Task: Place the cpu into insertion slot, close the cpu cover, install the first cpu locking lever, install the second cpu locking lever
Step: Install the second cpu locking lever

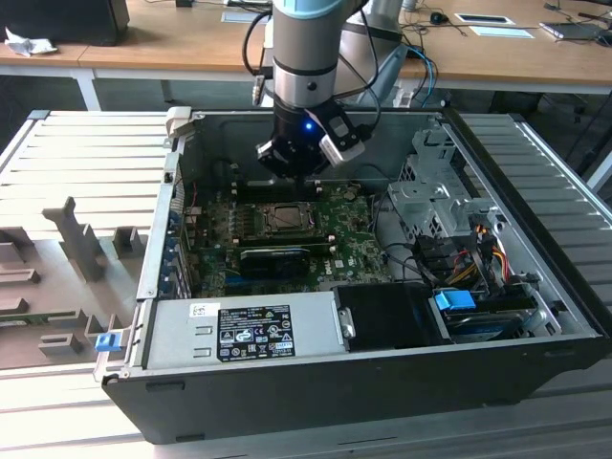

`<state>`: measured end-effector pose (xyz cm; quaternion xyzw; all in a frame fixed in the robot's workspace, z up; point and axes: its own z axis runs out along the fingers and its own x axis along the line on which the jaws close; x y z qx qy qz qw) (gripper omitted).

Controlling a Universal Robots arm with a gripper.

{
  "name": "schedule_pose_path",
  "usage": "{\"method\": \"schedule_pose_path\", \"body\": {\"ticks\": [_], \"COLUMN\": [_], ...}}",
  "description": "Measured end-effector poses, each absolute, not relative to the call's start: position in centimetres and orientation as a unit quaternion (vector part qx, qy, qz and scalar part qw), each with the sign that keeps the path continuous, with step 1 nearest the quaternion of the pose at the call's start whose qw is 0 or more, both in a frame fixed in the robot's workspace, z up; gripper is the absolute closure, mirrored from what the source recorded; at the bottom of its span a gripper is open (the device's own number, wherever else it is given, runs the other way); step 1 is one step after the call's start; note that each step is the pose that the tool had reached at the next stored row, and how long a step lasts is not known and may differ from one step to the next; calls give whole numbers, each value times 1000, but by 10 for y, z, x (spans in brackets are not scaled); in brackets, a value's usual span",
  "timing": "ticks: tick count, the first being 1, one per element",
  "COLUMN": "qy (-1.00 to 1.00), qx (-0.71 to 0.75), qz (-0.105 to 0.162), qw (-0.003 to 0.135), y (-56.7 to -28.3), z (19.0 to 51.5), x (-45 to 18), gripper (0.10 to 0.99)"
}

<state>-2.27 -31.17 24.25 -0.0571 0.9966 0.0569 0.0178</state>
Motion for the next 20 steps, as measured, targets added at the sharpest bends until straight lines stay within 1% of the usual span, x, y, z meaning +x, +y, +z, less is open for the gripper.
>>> {"method": "schedule_pose_path", "body": {"ticks": [5,11,20], "qy": [997,997,997], "qx": [-57,-57,-57], "qz": [57,57,57], "qw": [18,18,18], "y": [-313,-334,-347], "z": [246,246,246], "x": [-23,-23,-23], "gripper": [980,980,980]}}
